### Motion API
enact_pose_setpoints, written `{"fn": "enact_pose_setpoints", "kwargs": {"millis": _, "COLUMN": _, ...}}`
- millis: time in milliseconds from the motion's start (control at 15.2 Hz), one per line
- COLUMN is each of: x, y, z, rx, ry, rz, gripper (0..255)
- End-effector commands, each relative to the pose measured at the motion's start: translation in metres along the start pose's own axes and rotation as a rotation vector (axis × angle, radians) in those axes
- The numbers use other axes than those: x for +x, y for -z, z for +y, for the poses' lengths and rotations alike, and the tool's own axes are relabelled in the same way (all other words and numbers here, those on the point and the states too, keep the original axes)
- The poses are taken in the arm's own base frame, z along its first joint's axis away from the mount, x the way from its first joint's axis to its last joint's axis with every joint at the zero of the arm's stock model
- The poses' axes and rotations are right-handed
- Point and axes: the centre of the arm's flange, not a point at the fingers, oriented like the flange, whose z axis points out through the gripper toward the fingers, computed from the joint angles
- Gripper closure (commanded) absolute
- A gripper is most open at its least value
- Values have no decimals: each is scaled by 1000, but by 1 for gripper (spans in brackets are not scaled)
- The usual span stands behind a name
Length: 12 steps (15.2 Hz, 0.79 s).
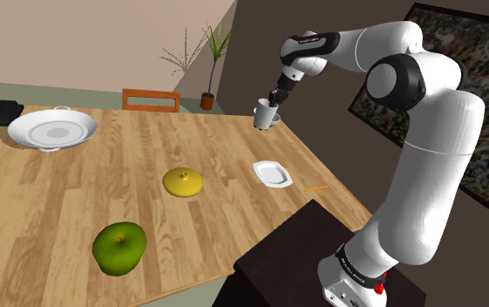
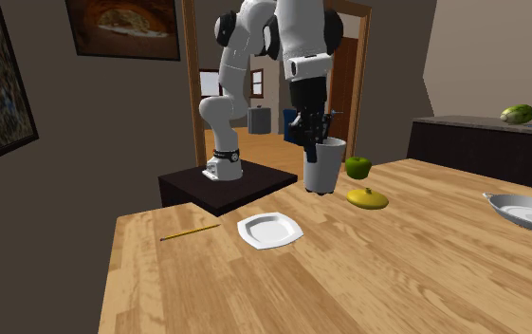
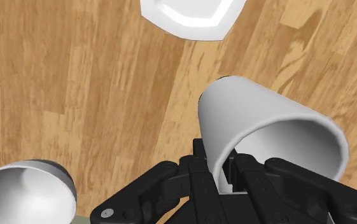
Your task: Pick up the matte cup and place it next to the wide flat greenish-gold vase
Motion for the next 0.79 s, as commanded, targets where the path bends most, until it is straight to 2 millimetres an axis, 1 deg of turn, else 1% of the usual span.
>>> {"fn": "enact_pose_setpoints", "kwargs": {"millis": 0, "x": 10, "y": -3, "z": -26, "rx": 0, "ry": -1, "rz": 1, "gripper": 255}}
{"fn": "enact_pose_setpoints", "kwargs": {"millis": 726, "x": 69, "y": -21, "z": -158, "rx": 0, "ry": -1, "rz": 1, "gripper": 255}}
